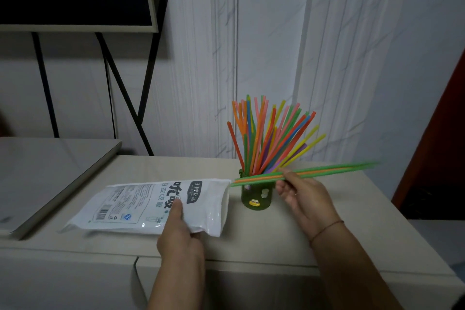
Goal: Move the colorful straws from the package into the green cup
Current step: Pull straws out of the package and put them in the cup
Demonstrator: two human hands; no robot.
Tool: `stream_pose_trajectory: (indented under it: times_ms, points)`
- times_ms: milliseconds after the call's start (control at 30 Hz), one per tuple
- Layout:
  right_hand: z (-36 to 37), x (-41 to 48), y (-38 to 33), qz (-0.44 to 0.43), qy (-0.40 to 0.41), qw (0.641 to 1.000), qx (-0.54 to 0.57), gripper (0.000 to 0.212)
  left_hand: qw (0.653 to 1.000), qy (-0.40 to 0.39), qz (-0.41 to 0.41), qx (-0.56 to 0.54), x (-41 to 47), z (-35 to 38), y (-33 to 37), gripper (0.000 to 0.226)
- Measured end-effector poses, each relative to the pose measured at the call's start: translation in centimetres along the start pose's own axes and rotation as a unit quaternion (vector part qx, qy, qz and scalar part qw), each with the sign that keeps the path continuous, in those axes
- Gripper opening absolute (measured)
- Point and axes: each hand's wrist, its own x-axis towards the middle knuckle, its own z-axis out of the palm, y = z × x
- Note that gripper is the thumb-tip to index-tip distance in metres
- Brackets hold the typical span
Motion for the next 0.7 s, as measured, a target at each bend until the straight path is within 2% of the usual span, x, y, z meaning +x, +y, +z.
stream_pose_trajectory:
  times_ms: [133, 300, 567, 700]
  points:
    - [-1.3, 1.5, -1.2, -0.08, 0.061, 0.995, -0.029, 0.006, 1.0, 0.01, -0.003, 0.0, -0.2, 0.1, 0.5, 0.045]
    - [-1.1, 3.3, -0.8, -0.179, 0.091, 0.964, -0.173, 0.013, 0.999, 0.02, -0.032, -0.006, -0.5, 0.2, 1.0, 0.044]
    - [0.6, 4.9, 1.5, -0.173, 0.045, 0.879, -0.442, 0.023, 0.997, -0.02, -0.069, -0.002, -1.3, 0.4, 1.5, 0.042]
    - [0.5, 5.1, 2.5, -0.169, 0.03, 0.868, -0.465, 0.021, 0.994, -0.052, -0.092, -0.008, -1.6, 0.7, 1.5, 0.041]
